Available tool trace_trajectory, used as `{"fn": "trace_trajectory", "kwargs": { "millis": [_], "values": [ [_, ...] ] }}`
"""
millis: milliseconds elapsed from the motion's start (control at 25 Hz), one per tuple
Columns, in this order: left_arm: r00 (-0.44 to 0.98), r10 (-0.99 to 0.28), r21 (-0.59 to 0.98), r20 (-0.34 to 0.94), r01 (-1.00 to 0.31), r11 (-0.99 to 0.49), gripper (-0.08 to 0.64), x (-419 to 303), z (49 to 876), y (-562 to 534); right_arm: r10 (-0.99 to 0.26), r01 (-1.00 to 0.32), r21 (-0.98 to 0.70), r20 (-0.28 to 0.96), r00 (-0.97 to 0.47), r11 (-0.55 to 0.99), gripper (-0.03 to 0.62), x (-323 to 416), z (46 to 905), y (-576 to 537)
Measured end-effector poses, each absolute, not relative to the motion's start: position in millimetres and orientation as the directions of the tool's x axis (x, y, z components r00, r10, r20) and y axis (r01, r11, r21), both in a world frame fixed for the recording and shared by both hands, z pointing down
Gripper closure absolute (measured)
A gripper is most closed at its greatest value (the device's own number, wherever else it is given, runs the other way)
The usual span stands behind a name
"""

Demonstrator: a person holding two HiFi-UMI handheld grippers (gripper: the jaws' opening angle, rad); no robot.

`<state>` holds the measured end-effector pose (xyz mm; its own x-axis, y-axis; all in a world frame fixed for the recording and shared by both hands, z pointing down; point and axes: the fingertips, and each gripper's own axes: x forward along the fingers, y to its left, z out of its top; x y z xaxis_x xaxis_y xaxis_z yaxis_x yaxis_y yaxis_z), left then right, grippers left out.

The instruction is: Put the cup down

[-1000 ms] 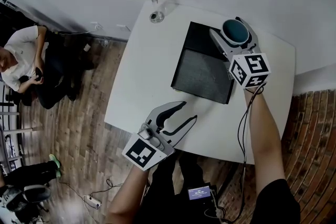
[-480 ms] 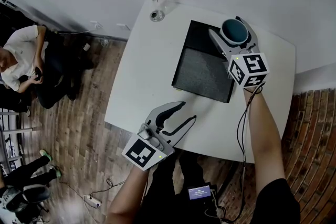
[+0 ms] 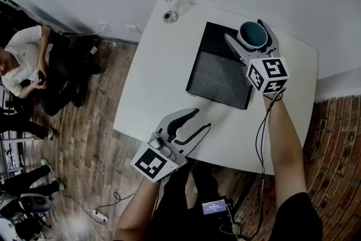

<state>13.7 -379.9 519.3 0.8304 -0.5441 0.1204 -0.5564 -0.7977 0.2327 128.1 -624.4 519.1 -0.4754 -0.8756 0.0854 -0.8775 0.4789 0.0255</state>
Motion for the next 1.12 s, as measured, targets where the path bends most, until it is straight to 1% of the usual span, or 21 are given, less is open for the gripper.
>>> {"fn": "trace_trajectory", "kwargs": {
  "millis": [160, 720, 1120],
  "values": [
    [0.83, -0.544, 0.236, 0.12, -0.556, -0.797, 0.391, 12.5, 518.4, -378.8, -0.876, -0.878, 0.032, 0.089, -0.474, 0.478, 0.104, 127.6, 518.8, -623.1],
    [0.827, -0.552, 0.217, 0.112, -0.562, -0.798, 0.391, 4.0, 510.8, -375.9, -0.885, -0.887, 0.039, 0.088, -0.456, 0.461, 0.104, 128.9, 507.4, -612.4],
    [0.824, -0.557, 0.184, 0.107, -0.567, -0.803, 0.391, 1.6, 498.7, -369.8, -0.91, -0.912, 0.041, 0.102, -0.402, 0.408, 0.104, 144.5, 502.9, -591.6]
  ]
}}
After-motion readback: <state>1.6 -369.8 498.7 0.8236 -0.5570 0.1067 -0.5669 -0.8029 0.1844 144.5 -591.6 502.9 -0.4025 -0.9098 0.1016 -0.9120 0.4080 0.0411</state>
